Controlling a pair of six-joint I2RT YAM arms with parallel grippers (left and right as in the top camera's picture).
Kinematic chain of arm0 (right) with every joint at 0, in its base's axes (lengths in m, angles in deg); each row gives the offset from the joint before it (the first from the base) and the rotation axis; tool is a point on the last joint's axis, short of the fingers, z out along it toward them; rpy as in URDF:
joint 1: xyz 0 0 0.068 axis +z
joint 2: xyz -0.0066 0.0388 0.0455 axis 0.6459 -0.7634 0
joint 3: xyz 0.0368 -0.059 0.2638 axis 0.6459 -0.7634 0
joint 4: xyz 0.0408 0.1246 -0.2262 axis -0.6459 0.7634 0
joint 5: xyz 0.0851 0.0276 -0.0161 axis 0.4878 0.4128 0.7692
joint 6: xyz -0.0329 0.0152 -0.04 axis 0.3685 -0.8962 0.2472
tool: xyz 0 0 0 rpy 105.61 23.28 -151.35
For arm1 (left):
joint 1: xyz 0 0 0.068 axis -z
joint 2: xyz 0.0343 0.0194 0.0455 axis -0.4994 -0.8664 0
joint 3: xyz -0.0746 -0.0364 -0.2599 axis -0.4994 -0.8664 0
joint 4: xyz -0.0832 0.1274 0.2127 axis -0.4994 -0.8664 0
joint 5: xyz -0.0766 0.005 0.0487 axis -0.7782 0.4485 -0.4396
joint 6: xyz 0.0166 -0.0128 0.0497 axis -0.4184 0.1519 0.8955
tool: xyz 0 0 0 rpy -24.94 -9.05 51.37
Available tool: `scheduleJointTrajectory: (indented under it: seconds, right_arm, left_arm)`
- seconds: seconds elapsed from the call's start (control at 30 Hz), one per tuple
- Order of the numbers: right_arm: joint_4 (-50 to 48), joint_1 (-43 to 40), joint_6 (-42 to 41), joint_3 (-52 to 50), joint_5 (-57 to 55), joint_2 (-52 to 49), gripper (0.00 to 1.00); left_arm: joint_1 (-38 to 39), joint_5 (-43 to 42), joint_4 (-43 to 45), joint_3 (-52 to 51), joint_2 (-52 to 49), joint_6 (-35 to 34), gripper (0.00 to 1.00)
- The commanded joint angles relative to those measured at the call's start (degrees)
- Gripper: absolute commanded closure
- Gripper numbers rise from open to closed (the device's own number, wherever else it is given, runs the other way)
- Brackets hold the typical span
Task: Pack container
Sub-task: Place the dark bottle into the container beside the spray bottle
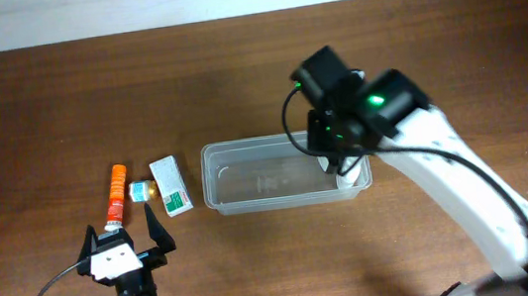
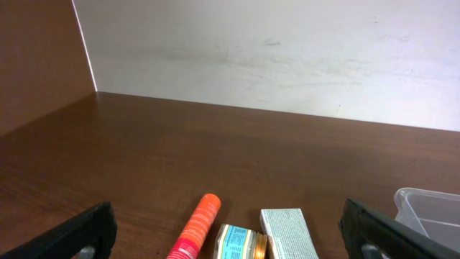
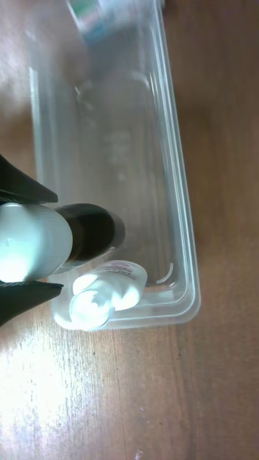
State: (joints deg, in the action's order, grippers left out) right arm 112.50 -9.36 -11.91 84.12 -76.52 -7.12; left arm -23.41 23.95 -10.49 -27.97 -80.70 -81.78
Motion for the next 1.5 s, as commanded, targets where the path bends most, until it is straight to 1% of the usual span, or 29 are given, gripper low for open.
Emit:
scheduleJointTrajectory:
  seconds: [0.0, 0.03, 0.2, 0.33, 0.5, 0.63, 0.77, 0.8, 0.83, 0.87, 0.93, 1.03, 1.1, 1.2, 1.27, 1.37, 1.4, 1.47]
  right_arm:
    - [-0.85, 0.28, -3.87, -0.42, -3.65, -6.32, 0.96]
    - [-1.79, 0.31, -3.87, -0.42, -3.65, -9.22, 0.96]
    - [-3.61, 0.28, -3.87, -0.55, -2.75, -12.83, 0.96]
    - [-5.03, 0.28, -4.22, -1.46, -0.37, -12.92, 0.96]
    - [-5.51, 0.28, -9.94, -4.22, -0.09, -12.92, 0.96]
    - [-7.56, 0.31, -9.90, -6.56, 1.60, -12.92, 0.96]
    - [-7.63, 0.28, -9.88, -6.60, 1.62, -12.90, 0.96]
    - [-7.56, 0.31, -9.88, -6.60, 1.90, -12.85, 0.91]
    - [-7.58, 0.31, -9.86, -6.60, 2.03, -12.79, 0.84]
    - [-7.69, 0.28, -9.70, -6.56, 1.97, -12.52, 0.74]
    - [-7.72, 0.28, -9.42, -6.56, 1.73, -11.43, 0.69]
    - [-7.74, 0.28, -8.70, -6.43, 0.92, -7.10, 0.60]
    - [-7.67, 0.28, -7.89, -6.36, 0.70, -3.78, 0.57]
    - [-7.28, 0.22, -6.36, -6.36, 0.09, 1.03, 0.46]
    - [-6.03, -0.28, -4.83, -6.36, -1.97, 5.73, 0.34]
    - [-2.80, -3.28, -4.59, -6.36, -5.22, 11.32, 0.25]
    - [-1.97, -4.94, -3.65, -6.36, -5.38, 13.14, 0.25]
    - [0.52, -12.55, -1.36, -6.36, -5.38, 19.02, 0.19]
  left_arm:
    - [-0.33, -0.26, 0.15, -0.42, 0.44, 0.48, 0.00]
    - [-0.33, -0.26, 0.15, -0.42, 0.44, 0.48, 0.00]
    - [-0.33, -0.26, 0.15, -0.42, 0.44, 0.48, 0.00]
    - [-0.33, -0.26, 0.15, -0.42, 0.44, 0.48, 0.00]
    - [-0.33, -0.26, 0.15, -0.42, 0.44, 0.48, 0.00]
    - [-0.33, -0.26, 0.17, -0.42, 0.44, 0.48, 0.00]
    - [-0.33, -0.26, 0.15, -0.42, 0.44, 0.48, 0.00]
    - [-0.33, -0.26, 0.17, -0.42, 0.44, 0.48, 0.00]
    - [-0.33, -0.26, 0.17, -0.42, 0.44, 0.48, 0.00]
    - [-0.33, -0.26, 0.15, -0.42, 0.44, 0.48, 0.00]
    - [-0.33, -0.26, 0.15, -0.42, 0.44, 0.48, 0.00]
    - [-0.33, -0.26, 0.17, -0.42, 0.44, 0.48, 0.00]
    - [-0.33, -0.26, 0.15, -0.42, 0.44, 0.48, 0.00]
    - [-0.33, -0.26, 0.17, -0.42, 0.44, 0.48, 0.00]
    - [-0.33, -0.26, 0.15, -0.42, 0.44, 0.48, 0.00]
    - [-0.33, -0.26, 0.15, -0.42, 0.44, 0.48, 0.00]
    - [-0.33, -0.26, 0.15, -0.42, 0.44, 0.48, 0.00]
    - [-0.33, -0.26, 0.15, -0.42, 0.44, 0.48, 0.00]
